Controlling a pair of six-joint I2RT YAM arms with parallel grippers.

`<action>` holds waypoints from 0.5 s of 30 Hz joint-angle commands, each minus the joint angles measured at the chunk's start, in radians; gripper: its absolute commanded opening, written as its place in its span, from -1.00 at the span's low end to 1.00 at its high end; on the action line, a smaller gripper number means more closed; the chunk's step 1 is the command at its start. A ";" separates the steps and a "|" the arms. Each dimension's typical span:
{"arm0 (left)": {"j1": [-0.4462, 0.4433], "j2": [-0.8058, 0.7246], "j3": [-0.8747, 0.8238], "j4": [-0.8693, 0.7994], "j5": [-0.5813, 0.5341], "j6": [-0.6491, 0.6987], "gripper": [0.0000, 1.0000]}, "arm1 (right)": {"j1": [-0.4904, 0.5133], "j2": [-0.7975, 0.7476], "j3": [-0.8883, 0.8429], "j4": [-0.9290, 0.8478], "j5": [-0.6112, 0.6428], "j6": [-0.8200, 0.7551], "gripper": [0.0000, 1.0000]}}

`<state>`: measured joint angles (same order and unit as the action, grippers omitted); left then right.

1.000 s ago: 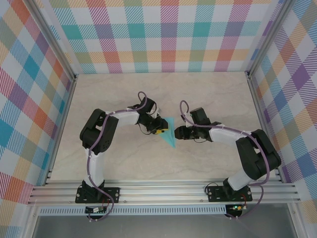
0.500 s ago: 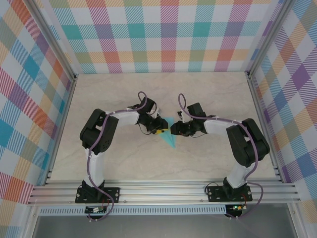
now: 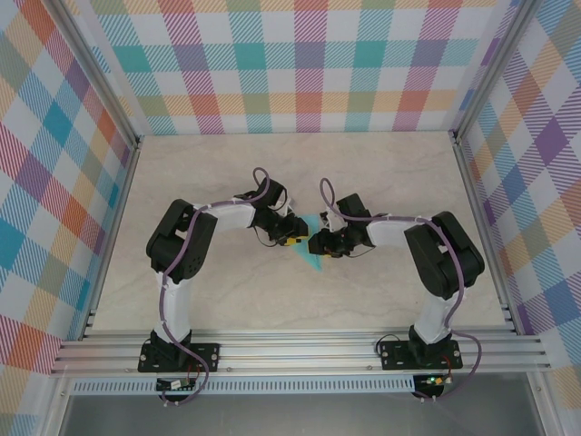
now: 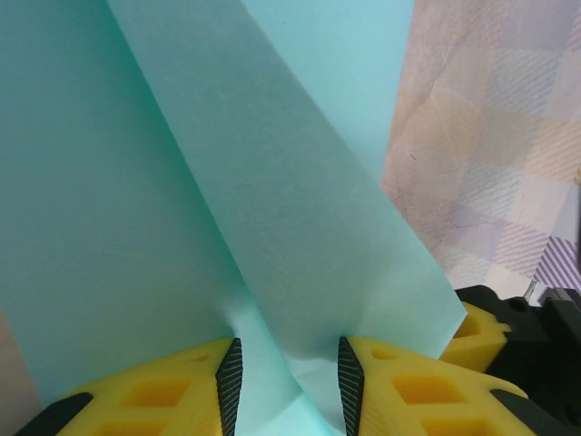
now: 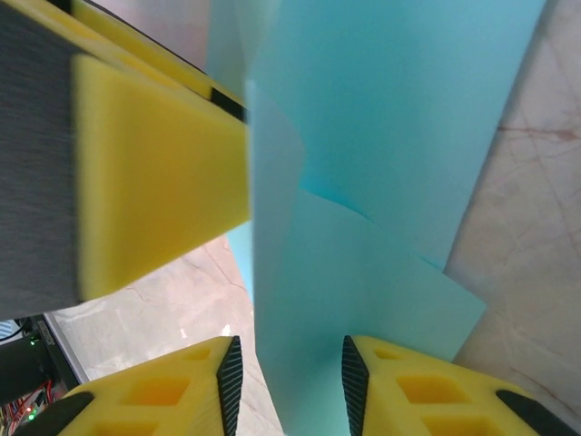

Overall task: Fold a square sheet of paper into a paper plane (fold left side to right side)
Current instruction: Fourth fold the wing at the center of the table.

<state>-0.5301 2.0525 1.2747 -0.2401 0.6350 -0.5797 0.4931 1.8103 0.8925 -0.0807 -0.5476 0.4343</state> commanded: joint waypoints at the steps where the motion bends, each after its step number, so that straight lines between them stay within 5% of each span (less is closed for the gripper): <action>1: -0.016 0.027 0.004 -0.064 -0.058 0.015 -0.29 | 0.010 0.017 0.016 0.004 -0.033 0.003 -0.37; 10: -0.016 0.031 0.000 -0.064 -0.054 0.017 -0.27 | 0.007 0.029 0.017 0.030 -0.076 -0.005 -0.80; 15: -0.017 0.035 -0.001 -0.064 -0.051 0.020 -0.24 | 0.001 0.030 0.019 0.023 -0.068 -0.018 -0.82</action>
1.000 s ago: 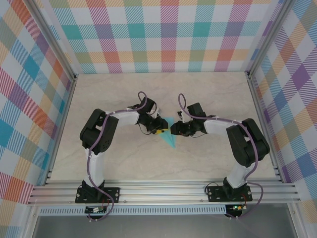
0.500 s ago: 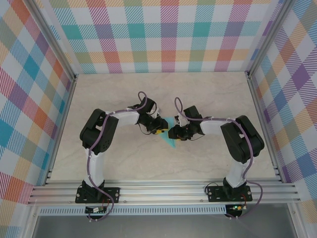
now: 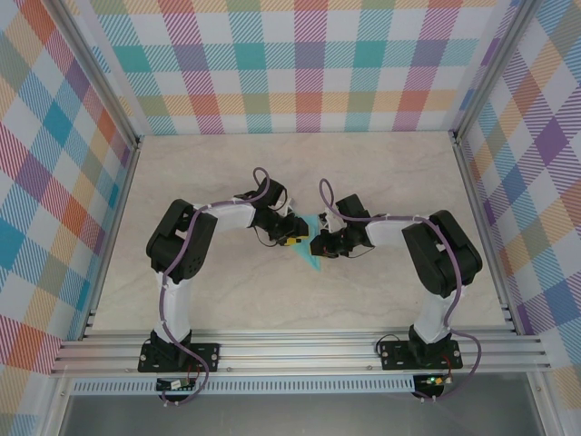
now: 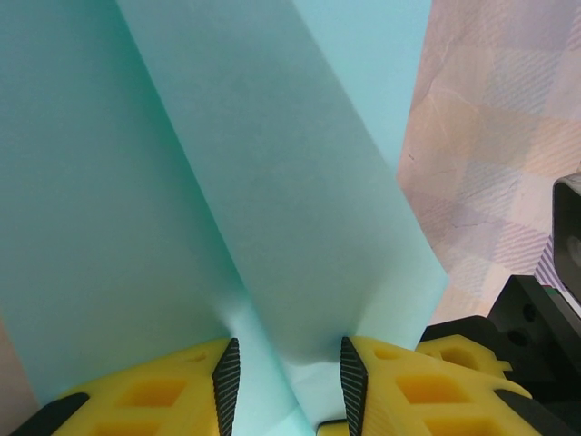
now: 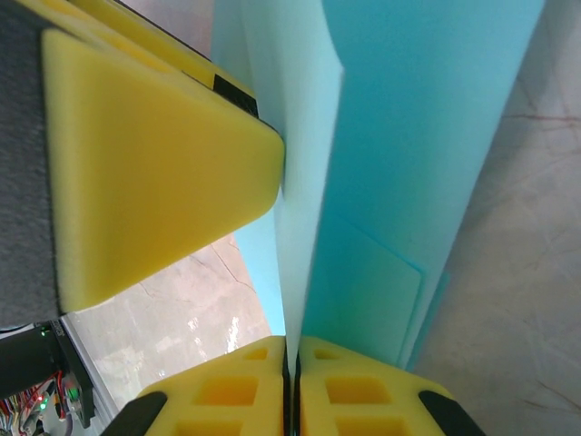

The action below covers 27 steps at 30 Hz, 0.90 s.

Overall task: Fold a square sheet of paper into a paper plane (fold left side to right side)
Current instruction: Fourth fold the wing at the center of the table.

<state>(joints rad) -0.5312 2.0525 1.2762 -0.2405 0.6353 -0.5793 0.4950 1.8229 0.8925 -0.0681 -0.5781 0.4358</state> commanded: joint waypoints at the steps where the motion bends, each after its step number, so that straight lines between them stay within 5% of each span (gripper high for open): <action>1: -0.015 0.035 -0.002 -0.063 -0.051 0.019 -0.23 | -0.003 0.019 0.018 0.010 -0.037 -0.020 -0.81; 17: -0.015 0.056 0.000 -0.075 -0.074 0.015 -0.24 | -0.020 -0.001 0.010 0.005 -0.054 -0.027 -0.64; 27: -0.015 0.051 0.001 -0.083 -0.080 0.017 -0.24 | -0.071 -0.104 -0.002 -0.020 -0.076 -0.030 -0.34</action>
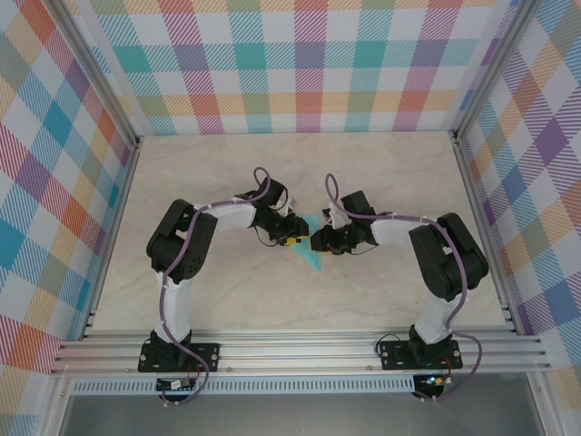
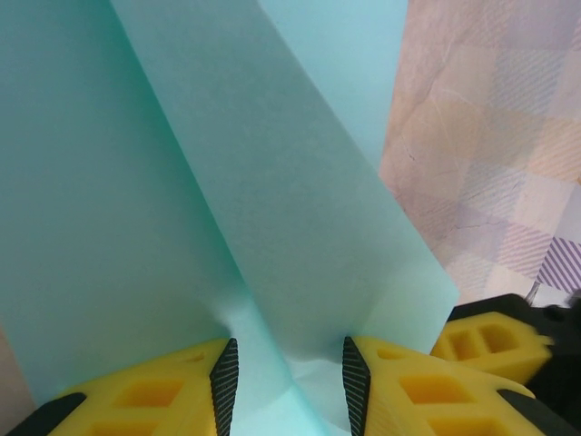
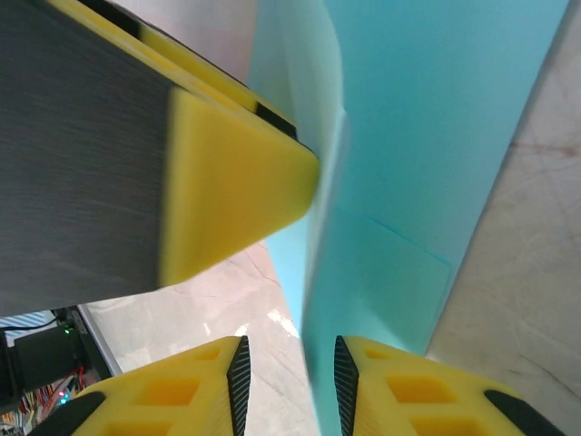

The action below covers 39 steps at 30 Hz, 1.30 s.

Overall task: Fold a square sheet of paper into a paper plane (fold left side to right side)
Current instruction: Fourth fold the wing at the center of the table.

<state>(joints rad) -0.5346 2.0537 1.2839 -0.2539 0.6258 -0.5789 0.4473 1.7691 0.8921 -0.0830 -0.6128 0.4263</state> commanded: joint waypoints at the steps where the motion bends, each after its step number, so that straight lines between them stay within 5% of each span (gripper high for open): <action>1: -0.011 0.048 -0.008 -0.071 -0.070 0.018 -0.24 | -0.033 -0.057 -0.002 0.005 -0.054 -0.010 -0.33; 19: -0.011 0.044 -0.008 -0.071 -0.072 0.020 -0.24 | -0.067 0.117 0.140 0.035 -0.101 0.079 -0.41; 26: -0.011 0.044 -0.008 -0.071 -0.070 0.020 -0.24 | -0.067 0.151 0.152 0.018 -0.093 0.066 -0.54; 33: -0.011 0.042 -0.007 -0.074 -0.071 0.022 -0.24 | -0.067 0.162 0.162 -0.005 -0.071 0.048 -0.91; 39: -0.011 0.042 -0.006 -0.076 -0.072 0.024 -0.24 | -0.067 0.167 0.176 -0.053 -0.021 0.017 -0.95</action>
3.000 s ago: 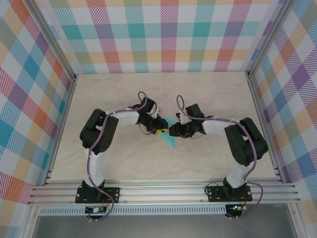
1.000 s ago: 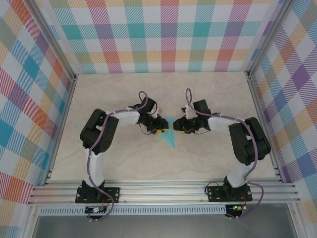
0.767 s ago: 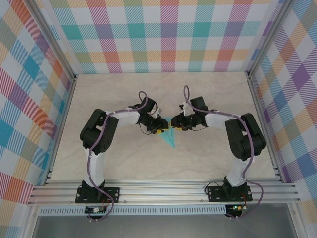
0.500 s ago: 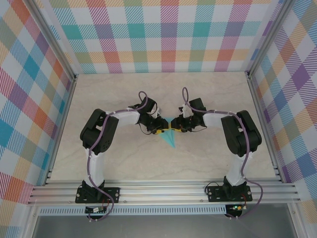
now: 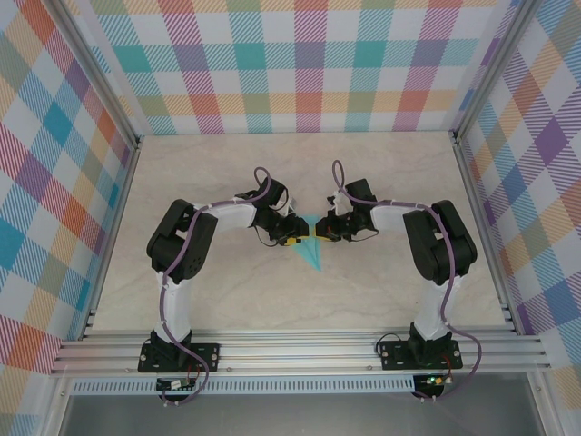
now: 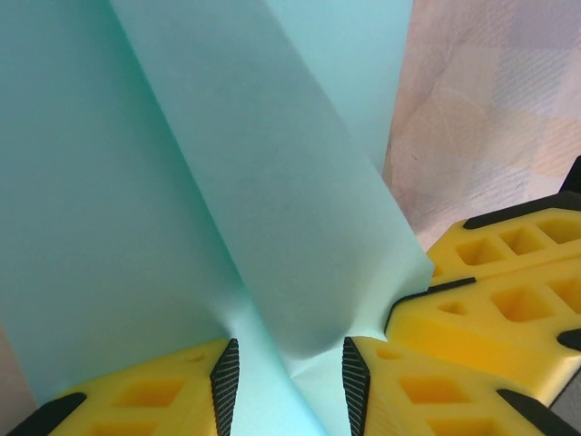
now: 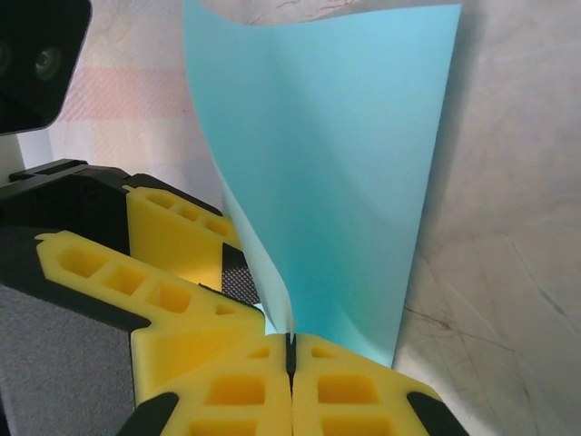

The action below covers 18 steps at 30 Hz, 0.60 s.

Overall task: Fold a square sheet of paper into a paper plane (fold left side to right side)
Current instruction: Fourth fold the wing at the center of the table.

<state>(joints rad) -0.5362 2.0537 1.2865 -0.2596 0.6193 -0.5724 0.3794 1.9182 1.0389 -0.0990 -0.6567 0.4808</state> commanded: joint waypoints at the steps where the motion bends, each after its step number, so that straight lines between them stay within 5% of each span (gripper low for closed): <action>1: -0.010 0.042 -0.010 -0.071 -0.066 0.018 -0.24 | 0.002 0.019 0.029 -0.042 0.031 -0.039 -0.95; 18: -0.009 0.040 -0.009 -0.075 -0.063 0.021 -0.24 | 0.001 0.063 0.062 -0.089 0.066 -0.069 -0.94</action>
<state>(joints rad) -0.5362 2.0537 1.2865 -0.2600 0.6193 -0.5678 0.3794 1.9671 1.0828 -0.1646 -0.5915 0.4351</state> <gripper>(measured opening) 0.379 0.034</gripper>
